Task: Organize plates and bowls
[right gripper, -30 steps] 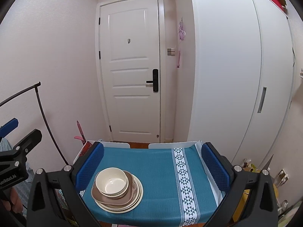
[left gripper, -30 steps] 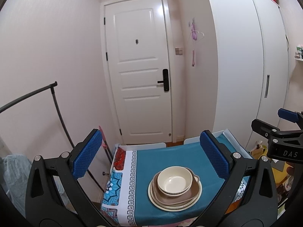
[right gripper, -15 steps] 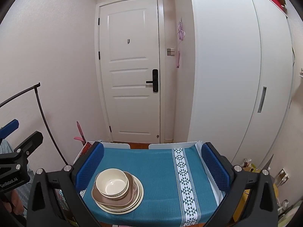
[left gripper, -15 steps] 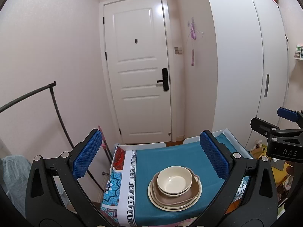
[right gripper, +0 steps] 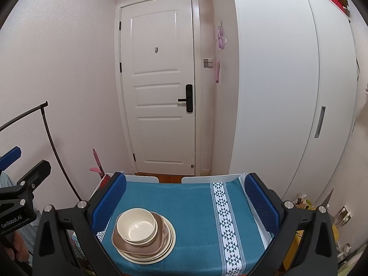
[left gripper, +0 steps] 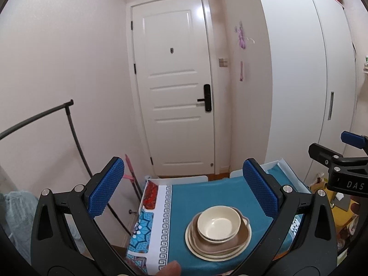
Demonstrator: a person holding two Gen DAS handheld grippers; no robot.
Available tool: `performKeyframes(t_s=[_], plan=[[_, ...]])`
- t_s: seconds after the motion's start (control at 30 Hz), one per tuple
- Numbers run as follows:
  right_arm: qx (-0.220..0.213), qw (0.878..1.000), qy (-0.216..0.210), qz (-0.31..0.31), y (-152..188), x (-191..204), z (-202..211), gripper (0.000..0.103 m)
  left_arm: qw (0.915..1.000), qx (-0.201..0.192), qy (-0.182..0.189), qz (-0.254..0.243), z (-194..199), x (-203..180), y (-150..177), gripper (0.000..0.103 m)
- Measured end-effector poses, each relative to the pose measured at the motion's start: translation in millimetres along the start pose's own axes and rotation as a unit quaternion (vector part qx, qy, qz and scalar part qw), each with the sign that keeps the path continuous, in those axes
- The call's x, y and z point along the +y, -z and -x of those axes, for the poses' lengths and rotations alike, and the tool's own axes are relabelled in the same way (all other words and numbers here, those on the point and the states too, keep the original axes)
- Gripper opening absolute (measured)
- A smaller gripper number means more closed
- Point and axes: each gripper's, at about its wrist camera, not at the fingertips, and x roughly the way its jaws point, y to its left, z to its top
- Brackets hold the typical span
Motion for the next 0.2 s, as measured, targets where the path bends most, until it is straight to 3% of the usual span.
performKeyframes(t_s=[0.2], plan=[[0.007,1.0,0.003,0.0,-3,4,-13,0.102,1.0,-0.003,0.006,0.006,-11,1,-3,0.103]])
